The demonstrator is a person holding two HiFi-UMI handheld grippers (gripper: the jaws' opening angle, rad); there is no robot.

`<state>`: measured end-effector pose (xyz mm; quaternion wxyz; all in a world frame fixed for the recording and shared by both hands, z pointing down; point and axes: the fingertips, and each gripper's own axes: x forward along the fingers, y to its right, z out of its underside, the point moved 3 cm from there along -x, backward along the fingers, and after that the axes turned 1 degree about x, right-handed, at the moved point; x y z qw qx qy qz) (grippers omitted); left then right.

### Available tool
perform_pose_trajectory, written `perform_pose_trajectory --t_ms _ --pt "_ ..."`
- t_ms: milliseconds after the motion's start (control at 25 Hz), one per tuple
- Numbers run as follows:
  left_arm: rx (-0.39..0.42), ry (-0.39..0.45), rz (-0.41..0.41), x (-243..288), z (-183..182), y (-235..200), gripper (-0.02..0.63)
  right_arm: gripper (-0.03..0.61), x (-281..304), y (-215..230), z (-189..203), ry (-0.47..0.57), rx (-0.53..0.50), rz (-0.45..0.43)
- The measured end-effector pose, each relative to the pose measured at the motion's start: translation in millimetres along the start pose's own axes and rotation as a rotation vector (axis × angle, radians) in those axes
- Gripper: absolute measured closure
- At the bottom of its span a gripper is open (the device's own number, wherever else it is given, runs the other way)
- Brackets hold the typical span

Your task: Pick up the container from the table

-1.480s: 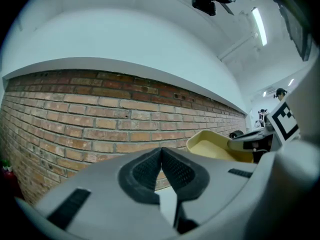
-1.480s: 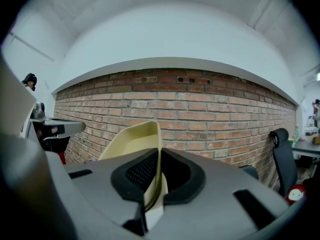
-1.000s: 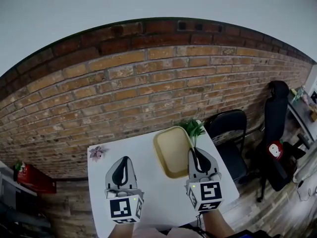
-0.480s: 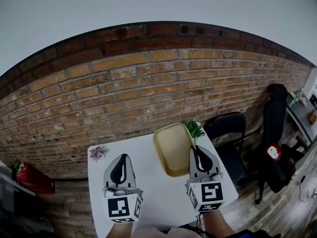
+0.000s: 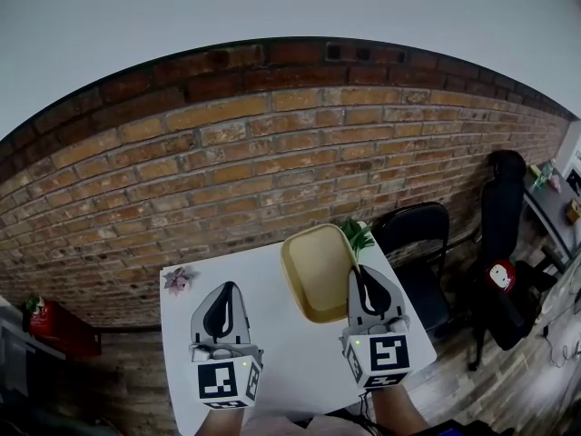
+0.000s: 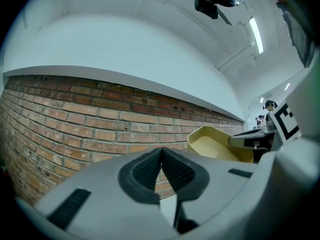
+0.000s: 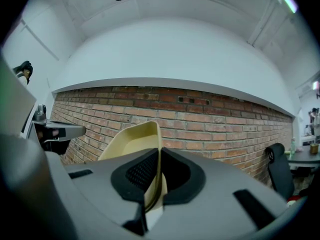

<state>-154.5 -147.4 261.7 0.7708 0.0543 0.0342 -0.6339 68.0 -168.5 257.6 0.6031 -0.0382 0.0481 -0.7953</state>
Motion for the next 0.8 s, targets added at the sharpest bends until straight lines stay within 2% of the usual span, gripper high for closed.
perform_pose_trajectory --t_ms 800 --pt "0.002 -0.015 0.003 2.9 5.6 2.0 0.604 0.560 2.3 -0.1 3.8 -0.007 0.009 -0.002"
